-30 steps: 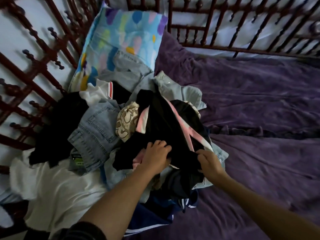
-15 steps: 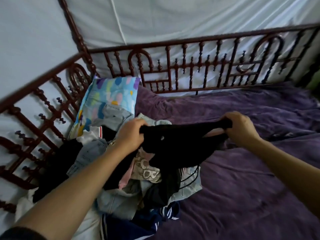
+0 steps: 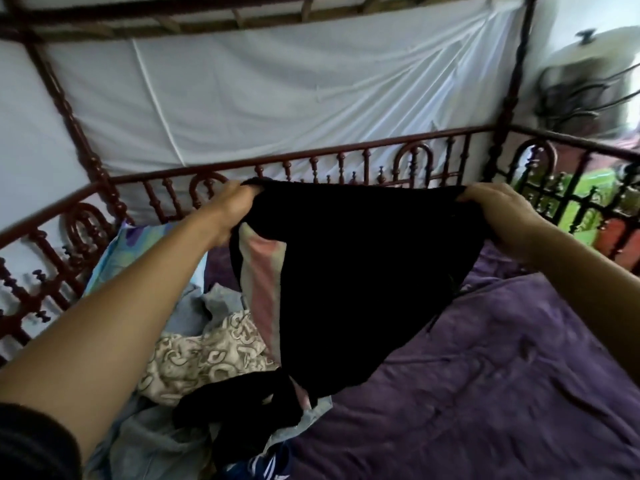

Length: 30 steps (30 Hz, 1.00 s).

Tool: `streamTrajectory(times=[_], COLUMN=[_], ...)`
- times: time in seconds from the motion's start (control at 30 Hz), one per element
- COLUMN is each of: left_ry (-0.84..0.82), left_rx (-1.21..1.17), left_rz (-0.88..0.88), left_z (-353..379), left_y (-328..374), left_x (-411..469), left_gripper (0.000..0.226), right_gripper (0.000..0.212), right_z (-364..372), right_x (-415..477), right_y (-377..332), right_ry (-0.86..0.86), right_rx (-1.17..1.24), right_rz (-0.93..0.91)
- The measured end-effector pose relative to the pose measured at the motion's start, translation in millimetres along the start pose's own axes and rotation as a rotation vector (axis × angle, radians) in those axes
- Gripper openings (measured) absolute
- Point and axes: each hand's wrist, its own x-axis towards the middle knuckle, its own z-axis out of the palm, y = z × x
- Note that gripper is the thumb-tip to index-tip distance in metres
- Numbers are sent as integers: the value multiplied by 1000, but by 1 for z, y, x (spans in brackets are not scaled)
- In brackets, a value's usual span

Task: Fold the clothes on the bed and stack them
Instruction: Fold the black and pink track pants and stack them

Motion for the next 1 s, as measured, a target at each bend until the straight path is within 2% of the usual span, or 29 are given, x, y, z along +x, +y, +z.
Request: streamTrajectory(times=[0.07,0.1,0.17,0.23,0.33,0.4,0.43,0.5,0.57,0.63,0.77,0.83,0.9,0.97,1.0], left_ry=[-128,-219,-418,-548,-518,-446,-410,-350,-300,-299,-549,-726,-970,-1196,-1232], left_rx=[161,245,440,744,1212,1316,1256,865,387,191,281,324,327,270,330], left_rz=[125,168,173,157,158,146,138,17,-196,-281,-34,19,-27,-118,-96], left_z=[22,33,58,86,125,152,169,210,253,290,333,336,333,343,354], left_y=[13,17,19,8,-39,-79,-101,-141,-169,-186,-164,-132,-100,-76,-68], left_x=[10,16,29,47,84,108,120,139,146,148,159,173,187,203,209], left_gripper=[14,22,37,40,32,21,16,10,18,26,22,40,59,65,65], right_gripper=[12,12,11,20,15,27,28,25,25,27,11,15,23,30,38], right_z=[-21,-31,-50,-64,-82,-89,-89,-87,-89,-98,-131,-157,-182,-210,-223], right_x=[-7,-9,-8,-4,-1,-2,-4,-7,-6,-5,-9,-11,-14,-14,-14], right_y=[-1,2,21,52,106,139,153,176,197,215,233,232,227,225,226], right_ry=[-72,-133,-228,-247,-230,-273,-289,-281,-191,-30,410,551,547,355,236], right_rx=[-71,-129,-248,-323,-332,-351,-347,-298,-202,-64,284,364,371,356,319], right_rz=[16,30,87,128,256,426,503,608,663,692,739,728,686,622,604])
